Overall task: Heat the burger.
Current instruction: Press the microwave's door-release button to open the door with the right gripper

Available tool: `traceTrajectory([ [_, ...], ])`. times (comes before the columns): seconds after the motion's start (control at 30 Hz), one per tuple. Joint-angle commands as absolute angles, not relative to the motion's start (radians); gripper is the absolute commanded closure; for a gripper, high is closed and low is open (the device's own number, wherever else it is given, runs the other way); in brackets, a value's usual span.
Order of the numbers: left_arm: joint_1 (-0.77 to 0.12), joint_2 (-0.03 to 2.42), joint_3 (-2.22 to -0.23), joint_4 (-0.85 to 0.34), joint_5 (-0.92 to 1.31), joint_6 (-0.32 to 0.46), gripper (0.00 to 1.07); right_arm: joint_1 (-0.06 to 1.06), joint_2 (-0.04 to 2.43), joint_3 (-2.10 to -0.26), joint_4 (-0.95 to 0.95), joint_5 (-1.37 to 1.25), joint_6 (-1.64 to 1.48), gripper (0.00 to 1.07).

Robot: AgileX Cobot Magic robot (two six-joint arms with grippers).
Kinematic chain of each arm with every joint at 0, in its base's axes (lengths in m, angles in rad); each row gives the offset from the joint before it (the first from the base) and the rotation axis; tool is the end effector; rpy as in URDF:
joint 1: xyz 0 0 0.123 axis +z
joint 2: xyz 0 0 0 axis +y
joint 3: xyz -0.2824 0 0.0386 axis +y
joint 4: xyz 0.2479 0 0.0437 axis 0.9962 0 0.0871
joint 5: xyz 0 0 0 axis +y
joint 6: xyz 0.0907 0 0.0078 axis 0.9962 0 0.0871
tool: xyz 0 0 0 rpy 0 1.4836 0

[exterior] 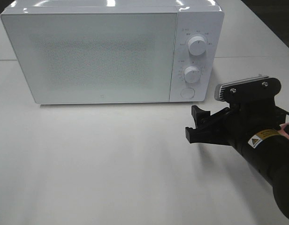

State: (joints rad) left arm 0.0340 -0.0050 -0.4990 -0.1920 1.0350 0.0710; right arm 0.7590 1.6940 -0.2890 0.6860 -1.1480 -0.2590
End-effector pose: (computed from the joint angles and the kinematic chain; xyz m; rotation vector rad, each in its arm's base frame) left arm -0.0047 -0.0151 0.2802 0.0434 2.0033 -0.1614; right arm 0.2020 0.1192 0.1410 -0.1976 1.7824 0.0211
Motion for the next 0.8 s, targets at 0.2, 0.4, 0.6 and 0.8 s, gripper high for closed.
traceTrajectory([
  [0.2,0.033,-0.023,-0.497,-0.196,1.027,0.071,0.07,0.764,1.713,-0.296,0.688,-1.182,-0.261,0.32],
  [0.4,0.033,-0.023,-0.497,-0.196,1.027,0.071,0.07,0.764,1.713,-0.296,0.688,-1.200,-0.257,0.32],
  [0.6,0.033,-0.023,-0.497,-0.196,1.027,0.071,0.07,0.764,1.713,-0.300,0.685,-1.200,-0.231,0.33],
  [0.8,0.033,-0.023,-0.497,-0.196,1.027,0.071,0.07,0.764,1.713,-0.300,0.684,-1.200,0.064,0.46],
])
